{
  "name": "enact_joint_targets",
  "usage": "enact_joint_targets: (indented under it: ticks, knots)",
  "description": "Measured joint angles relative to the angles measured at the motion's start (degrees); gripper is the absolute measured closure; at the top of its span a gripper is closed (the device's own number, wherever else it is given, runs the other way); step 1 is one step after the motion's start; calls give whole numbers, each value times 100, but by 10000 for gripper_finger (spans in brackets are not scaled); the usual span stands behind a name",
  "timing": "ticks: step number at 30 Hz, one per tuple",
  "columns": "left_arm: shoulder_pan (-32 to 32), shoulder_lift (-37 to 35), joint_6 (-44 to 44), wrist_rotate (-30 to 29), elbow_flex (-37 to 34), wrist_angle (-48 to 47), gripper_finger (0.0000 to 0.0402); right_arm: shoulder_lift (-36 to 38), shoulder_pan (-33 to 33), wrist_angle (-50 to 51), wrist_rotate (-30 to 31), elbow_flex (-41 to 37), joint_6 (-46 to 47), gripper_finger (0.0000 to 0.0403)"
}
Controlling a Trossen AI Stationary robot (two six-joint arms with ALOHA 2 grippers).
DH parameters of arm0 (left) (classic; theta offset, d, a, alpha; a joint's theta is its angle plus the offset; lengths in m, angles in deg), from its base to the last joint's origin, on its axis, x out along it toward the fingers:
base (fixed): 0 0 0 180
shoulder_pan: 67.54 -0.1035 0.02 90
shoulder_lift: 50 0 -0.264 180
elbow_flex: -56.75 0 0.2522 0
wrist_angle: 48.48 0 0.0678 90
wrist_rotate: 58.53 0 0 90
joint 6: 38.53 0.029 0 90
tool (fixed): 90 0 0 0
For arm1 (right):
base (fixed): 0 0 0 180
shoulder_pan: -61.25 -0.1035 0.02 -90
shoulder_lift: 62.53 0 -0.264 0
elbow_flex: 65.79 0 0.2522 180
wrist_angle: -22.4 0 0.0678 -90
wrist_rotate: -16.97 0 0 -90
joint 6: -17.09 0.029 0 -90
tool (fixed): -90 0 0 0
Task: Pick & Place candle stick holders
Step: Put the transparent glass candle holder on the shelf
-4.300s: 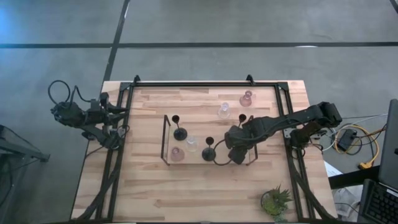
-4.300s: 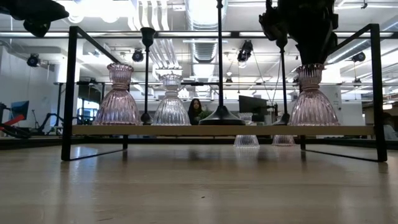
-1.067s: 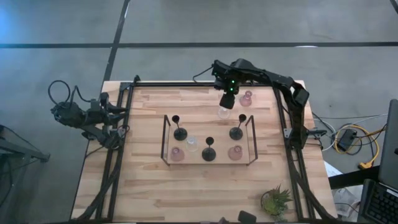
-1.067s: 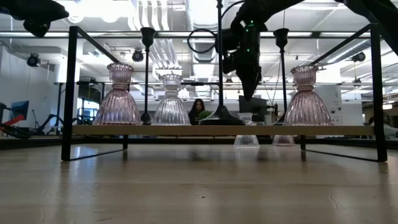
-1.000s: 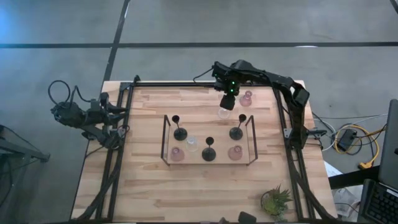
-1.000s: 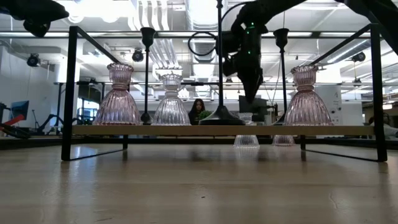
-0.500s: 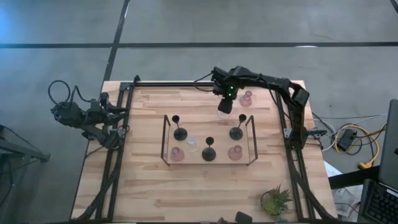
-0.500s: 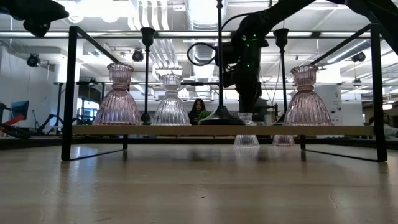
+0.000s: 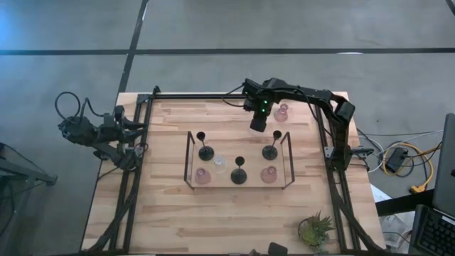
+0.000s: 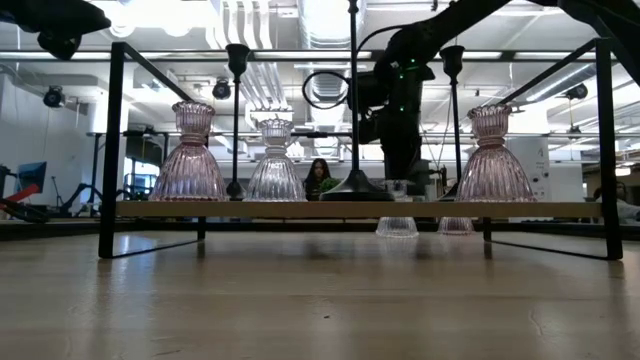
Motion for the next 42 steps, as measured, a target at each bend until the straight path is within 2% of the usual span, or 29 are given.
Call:
enact_joint_targets:
  ticks: [5,11,15,22,27,32,42]
  knots:
    - [0,0,0,2,0,-1,312,28,-2,101,6,67,-33,385]
    - [0,0,0,2,0,1,314,331,-58,734,176,488,-50,389]
    - [0,0,0,0,0,-2,312,577,-197,1309,127,982,-217,389]
    - [-1,0,0,0,0,1,313,589,-689,2484,107,2223,-951,389]
    - [-1,0,0,0,0,1,314,553,-1135,2640,80,2663,-1095,389]
    - [0,0,0,2,0,-1,312,560,-1478,2641,61,2754,-1153,389]
    - [0,0,-1,0,0,0,313,558,-2037,2565,64,2251,-727,390]
